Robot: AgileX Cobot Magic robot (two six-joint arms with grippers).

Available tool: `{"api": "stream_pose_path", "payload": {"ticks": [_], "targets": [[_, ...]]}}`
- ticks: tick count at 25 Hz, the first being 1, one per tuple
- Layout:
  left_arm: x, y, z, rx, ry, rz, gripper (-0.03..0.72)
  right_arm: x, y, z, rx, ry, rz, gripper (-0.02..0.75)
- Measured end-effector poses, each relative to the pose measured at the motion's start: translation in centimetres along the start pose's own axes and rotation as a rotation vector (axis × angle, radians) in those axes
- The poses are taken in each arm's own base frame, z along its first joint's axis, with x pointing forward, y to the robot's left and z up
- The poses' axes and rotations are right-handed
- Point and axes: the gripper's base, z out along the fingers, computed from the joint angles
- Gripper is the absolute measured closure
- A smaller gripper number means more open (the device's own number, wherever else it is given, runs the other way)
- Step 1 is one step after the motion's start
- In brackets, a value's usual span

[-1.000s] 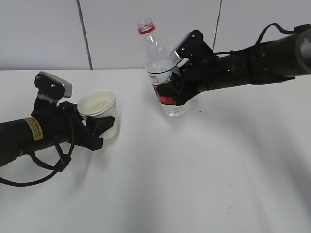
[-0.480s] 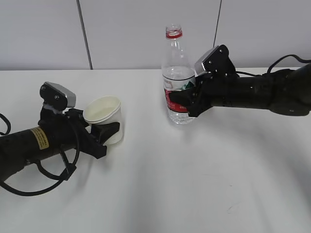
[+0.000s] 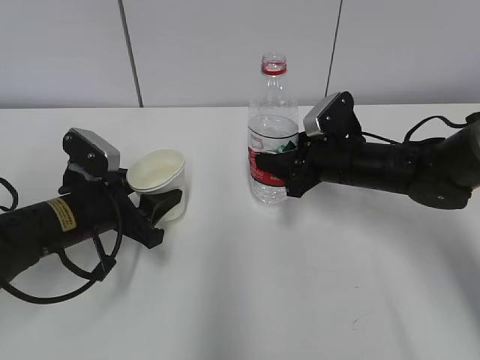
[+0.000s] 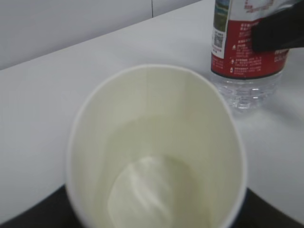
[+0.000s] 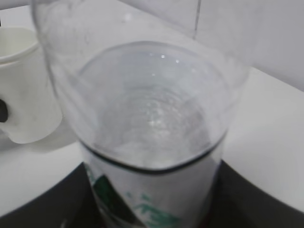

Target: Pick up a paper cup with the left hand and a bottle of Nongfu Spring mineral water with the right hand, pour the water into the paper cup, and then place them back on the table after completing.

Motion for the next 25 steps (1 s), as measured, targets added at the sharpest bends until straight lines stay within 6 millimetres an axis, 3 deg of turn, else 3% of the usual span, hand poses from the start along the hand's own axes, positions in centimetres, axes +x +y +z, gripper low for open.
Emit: {"api": "stream_pose_path", "payload": {"ticks": [7,16,25], "targets": [[2.2,0.1,0.8,-0.002,-0.004,-0.043,0.295,-0.2,0.1,0.0,-0.007,-0.023,-0.005,0.364],[2.3,0.1,1.0,0.000,-0.018,-0.047,0.295,1.1,0.3,0.4,-0.026,-0.023,0.002,0.363],[2.1,0.3,0.9,-0.018,-0.015,-0.050,0.217,1.2,0.4,0.4,-0.042,-0.002,-0.017,0.147]]}}
